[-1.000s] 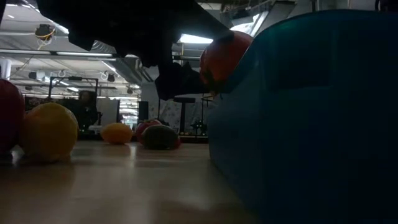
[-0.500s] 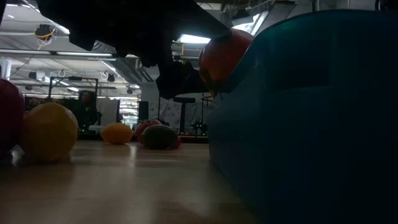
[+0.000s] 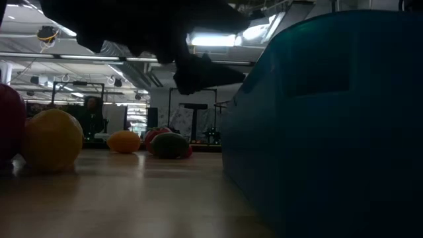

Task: Sort produce into baskets
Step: Put the green lime into the blue bin

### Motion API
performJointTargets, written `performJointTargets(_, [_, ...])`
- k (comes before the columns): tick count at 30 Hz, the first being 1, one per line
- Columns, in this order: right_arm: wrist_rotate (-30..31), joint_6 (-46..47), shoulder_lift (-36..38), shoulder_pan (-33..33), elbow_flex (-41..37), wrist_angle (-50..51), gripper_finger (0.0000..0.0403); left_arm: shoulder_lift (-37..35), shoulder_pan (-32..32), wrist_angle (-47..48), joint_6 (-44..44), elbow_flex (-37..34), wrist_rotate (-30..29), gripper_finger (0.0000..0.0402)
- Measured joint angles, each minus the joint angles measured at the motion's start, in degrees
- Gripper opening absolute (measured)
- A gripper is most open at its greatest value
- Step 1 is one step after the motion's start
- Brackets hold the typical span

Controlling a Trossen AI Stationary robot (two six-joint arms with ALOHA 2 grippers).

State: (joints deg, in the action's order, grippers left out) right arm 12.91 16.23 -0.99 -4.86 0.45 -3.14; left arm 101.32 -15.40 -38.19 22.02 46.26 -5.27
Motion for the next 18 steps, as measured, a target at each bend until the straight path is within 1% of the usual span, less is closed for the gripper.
performJointTargets(5, [0.0,0.0,0.0,0.0,0.0,0.0,0.0269,-1.0,2.2,-1.8,-4.8,0.0,-0.5,0.0399])
performJointTargets(13, [-0.1,0.0,0.0,0.0,0.0,0.1,0.0269,-7.4,6.1,-1.0,-13.1,0.0,-0.6,0.0399])
performJointTargets(18, [-0.1,0.0,0.0,0.0,0.0,0.1,0.0269,-11.5,6.6,0.2,-13.3,0.0,-0.5,0.0399])
